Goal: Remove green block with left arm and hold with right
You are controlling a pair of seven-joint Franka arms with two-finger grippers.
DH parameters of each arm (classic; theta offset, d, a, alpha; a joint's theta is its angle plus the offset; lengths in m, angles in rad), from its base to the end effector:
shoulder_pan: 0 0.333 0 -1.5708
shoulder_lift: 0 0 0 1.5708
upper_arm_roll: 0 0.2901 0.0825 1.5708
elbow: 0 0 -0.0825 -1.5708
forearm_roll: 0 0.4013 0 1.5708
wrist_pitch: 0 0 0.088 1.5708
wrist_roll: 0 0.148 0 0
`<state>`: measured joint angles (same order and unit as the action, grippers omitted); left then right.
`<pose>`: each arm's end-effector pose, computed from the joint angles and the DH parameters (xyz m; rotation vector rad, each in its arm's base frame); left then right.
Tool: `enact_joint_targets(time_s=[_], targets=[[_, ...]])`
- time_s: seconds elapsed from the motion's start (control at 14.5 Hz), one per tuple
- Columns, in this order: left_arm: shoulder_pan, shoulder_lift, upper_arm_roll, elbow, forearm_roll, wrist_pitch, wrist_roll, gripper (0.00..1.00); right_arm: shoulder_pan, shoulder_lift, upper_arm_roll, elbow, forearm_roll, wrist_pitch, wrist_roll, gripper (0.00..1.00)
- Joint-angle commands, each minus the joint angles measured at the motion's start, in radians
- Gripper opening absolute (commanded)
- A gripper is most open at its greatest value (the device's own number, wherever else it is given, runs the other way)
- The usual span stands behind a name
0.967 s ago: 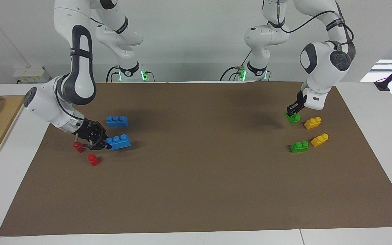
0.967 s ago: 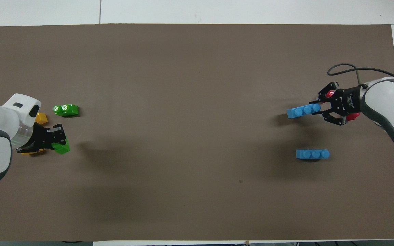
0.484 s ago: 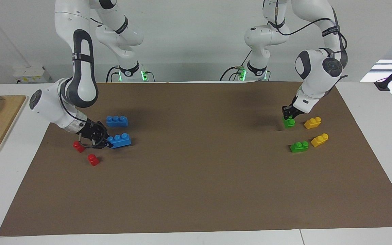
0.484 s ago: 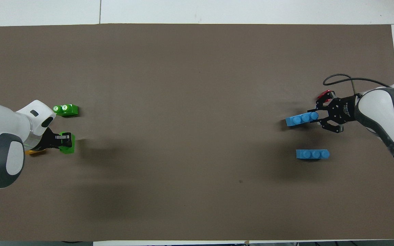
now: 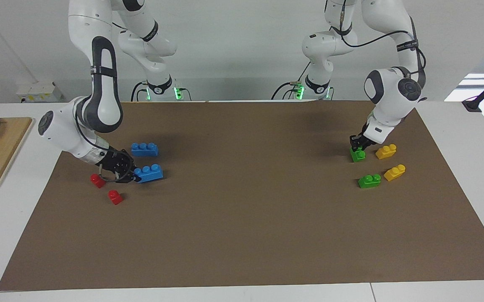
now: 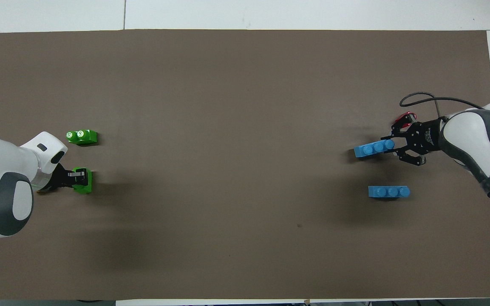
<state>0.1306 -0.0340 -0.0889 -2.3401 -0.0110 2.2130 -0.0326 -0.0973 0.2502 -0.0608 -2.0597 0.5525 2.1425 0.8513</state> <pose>0.4990 0.0203 0.2621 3.1297 0.1276 -0.1461 0.5728 -0.0509 0.2318 -2.1613 1.7325 0.4133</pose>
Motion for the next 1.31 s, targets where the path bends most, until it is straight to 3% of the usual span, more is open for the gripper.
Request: enact_joint_targets(time_s=[0.0,0.07,0.14,0.41,0.76,0.9,1.04,1.24], targets=[[0.018,-0.009,-0.008,-0.033,0.002,0.05,0.014,0.27,-0.001,-0.028,0.009,-0.008,-0.019,0.005,0.023,0.94],[0.018,-0.009,-0.008,-0.033,0.002,0.051,0.016,0.77,-0.001,-0.034,0.009,0.0,-0.019,-0.004,0.037,0.95],[0.018,-0.009,-0.008,-0.028,0.002,0.05,0.013,1.0,0.001,-0.037,0.009,0.013,-0.019,-0.021,0.054,0.95],[0.008,-0.015,-0.008,0.028,0.002,-0.018,0.01,1.0,0.001,-0.074,0.007,0.084,-0.019,-0.145,0.123,0.95],[0.012,-0.033,-0.008,0.367,0.002,-0.421,0.011,1.0,0.019,-0.19,0.012,0.128,-0.028,-0.193,0.169,0.95],[0.012,-0.05,-0.008,0.453,0.0,-0.525,0.011,1.0,0.053,-0.222,0.013,0.179,-0.127,-0.21,0.143,1.0],[0.006,-0.049,-0.011,0.539,0.002,-0.628,0.011,1.0,0.108,-0.239,0.016,0.263,-0.276,-0.26,0.065,1.0],[-0.032,0.017,-0.002,0.704,0.009,-0.768,0.007,1.0,0.119,-0.244,0.016,0.386,-0.371,-0.396,-0.264,1.0]])
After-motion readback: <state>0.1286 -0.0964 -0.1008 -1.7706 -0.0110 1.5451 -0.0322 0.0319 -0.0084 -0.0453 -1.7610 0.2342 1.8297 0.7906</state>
